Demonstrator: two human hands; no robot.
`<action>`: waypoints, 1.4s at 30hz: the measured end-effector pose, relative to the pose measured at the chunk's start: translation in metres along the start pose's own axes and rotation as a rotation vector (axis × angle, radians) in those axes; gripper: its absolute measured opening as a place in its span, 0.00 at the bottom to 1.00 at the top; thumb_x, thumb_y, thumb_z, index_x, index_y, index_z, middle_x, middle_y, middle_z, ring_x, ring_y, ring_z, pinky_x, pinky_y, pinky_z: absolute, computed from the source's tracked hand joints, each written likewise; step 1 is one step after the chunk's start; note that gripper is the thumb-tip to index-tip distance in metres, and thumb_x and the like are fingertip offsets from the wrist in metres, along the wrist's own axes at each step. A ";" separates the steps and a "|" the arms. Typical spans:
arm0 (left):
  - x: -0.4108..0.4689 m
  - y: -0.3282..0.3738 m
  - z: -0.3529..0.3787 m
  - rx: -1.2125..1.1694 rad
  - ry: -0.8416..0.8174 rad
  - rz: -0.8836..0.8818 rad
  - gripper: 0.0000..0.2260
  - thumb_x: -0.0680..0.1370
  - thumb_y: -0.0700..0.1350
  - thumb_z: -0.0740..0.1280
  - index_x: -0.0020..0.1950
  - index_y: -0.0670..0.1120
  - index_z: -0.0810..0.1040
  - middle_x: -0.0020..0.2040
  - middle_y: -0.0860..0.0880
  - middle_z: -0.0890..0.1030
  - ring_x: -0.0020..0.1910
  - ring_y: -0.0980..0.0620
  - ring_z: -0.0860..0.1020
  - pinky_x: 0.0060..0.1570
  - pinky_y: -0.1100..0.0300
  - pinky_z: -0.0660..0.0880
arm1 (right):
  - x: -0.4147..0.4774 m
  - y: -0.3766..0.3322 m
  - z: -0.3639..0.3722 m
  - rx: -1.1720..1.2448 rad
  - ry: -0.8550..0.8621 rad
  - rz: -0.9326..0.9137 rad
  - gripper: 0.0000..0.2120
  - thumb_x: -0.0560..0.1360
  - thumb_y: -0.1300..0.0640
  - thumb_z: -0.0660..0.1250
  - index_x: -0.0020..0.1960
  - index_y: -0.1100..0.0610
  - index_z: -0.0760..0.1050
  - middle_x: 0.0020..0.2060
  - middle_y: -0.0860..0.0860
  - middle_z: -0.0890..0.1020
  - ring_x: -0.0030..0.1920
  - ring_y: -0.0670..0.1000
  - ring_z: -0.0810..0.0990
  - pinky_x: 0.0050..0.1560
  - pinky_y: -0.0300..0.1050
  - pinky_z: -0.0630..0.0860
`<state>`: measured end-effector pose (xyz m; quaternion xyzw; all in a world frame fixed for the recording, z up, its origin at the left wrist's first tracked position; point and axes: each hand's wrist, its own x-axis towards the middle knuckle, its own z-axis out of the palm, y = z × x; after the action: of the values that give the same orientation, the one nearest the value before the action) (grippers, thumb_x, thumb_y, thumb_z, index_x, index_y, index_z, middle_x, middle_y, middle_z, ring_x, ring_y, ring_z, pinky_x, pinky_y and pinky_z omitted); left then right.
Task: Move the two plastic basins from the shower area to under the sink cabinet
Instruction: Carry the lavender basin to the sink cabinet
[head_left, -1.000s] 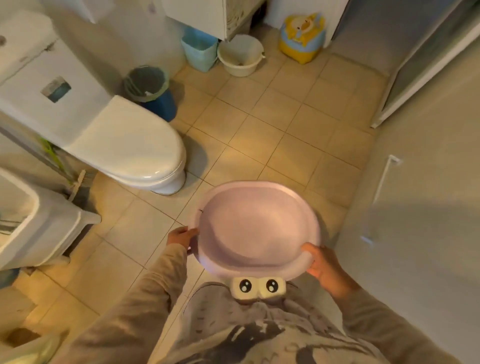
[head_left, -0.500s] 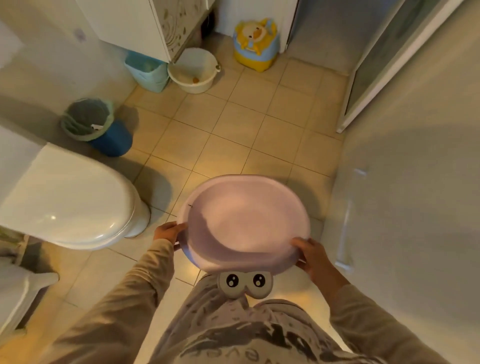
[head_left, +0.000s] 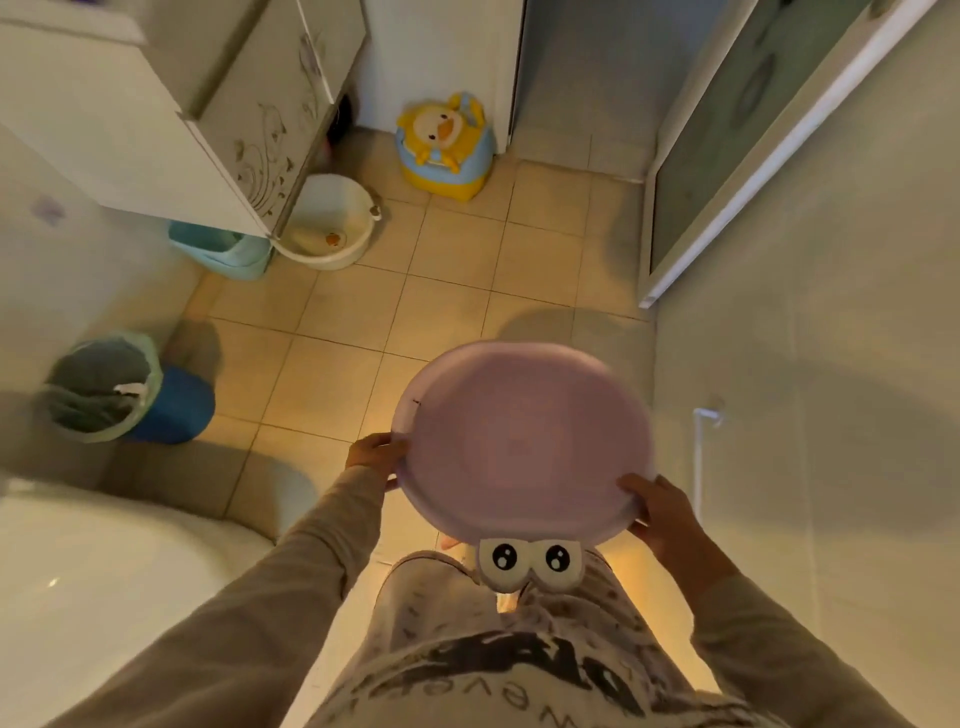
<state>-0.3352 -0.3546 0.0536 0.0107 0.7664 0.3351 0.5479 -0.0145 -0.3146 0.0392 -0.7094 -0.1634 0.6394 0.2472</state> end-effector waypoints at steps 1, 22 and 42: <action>0.009 0.015 0.005 0.011 0.000 0.003 0.17 0.75 0.35 0.65 0.65 0.36 0.73 0.64 0.36 0.76 0.52 0.43 0.73 0.60 0.44 0.73 | 0.007 -0.012 0.005 0.013 0.001 0.000 0.17 0.71 0.65 0.68 0.58 0.60 0.72 0.49 0.56 0.77 0.45 0.55 0.76 0.46 0.52 0.75; 0.138 0.221 0.119 -0.332 0.242 -0.165 0.19 0.74 0.35 0.65 0.66 0.38 0.73 0.57 0.38 0.78 0.50 0.44 0.74 0.53 0.47 0.74 | 0.211 -0.319 0.128 -0.305 -0.193 -0.041 0.15 0.72 0.64 0.67 0.57 0.58 0.71 0.56 0.57 0.77 0.55 0.60 0.75 0.51 0.55 0.75; 0.278 0.448 0.106 -0.507 0.285 -0.171 0.19 0.74 0.33 0.65 0.65 0.36 0.73 0.49 0.41 0.77 0.50 0.44 0.73 0.48 0.48 0.74 | 0.341 -0.525 0.331 -0.428 -0.288 -0.036 0.16 0.70 0.65 0.68 0.57 0.56 0.74 0.49 0.55 0.80 0.48 0.56 0.78 0.44 0.51 0.78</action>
<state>-0.5129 0.1523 0.0391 -0.2384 0.7256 0.4666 0.4460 -0.2536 0.3517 0.0311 -0.6444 -0.3410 0.6802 0.0767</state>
